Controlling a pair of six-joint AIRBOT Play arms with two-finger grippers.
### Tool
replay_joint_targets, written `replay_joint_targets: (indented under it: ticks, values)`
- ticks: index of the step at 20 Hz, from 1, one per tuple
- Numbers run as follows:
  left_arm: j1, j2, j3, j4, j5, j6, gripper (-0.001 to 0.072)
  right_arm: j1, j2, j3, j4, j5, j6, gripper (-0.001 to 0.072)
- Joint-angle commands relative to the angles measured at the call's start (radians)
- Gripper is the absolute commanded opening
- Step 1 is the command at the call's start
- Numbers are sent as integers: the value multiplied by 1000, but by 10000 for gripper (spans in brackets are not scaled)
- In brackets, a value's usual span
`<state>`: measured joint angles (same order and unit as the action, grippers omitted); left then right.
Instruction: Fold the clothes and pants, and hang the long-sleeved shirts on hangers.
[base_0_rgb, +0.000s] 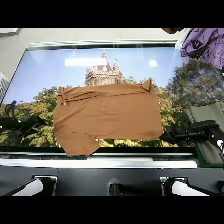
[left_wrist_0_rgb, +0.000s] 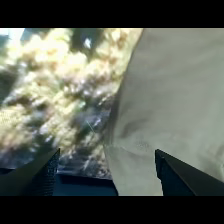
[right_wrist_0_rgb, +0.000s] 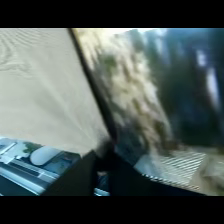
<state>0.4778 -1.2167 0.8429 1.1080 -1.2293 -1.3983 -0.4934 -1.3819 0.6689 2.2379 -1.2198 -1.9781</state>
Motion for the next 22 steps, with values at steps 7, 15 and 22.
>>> replay_joint_targets:
  ticks: [7, 15, 22]
  values:
    - [-18, -3, -170, -100, 91, 102, 678, 0, 2, 2, 13, -5, 13, 32]
    - [-126, -101, -171, -141, 188, 98, 335, 0, 25, 2, 15, -8, 23, 32]
    - [-204, -79, 40, -177, 184, 64, 17, 106, 132, 99, 140, 18, 7, 30]
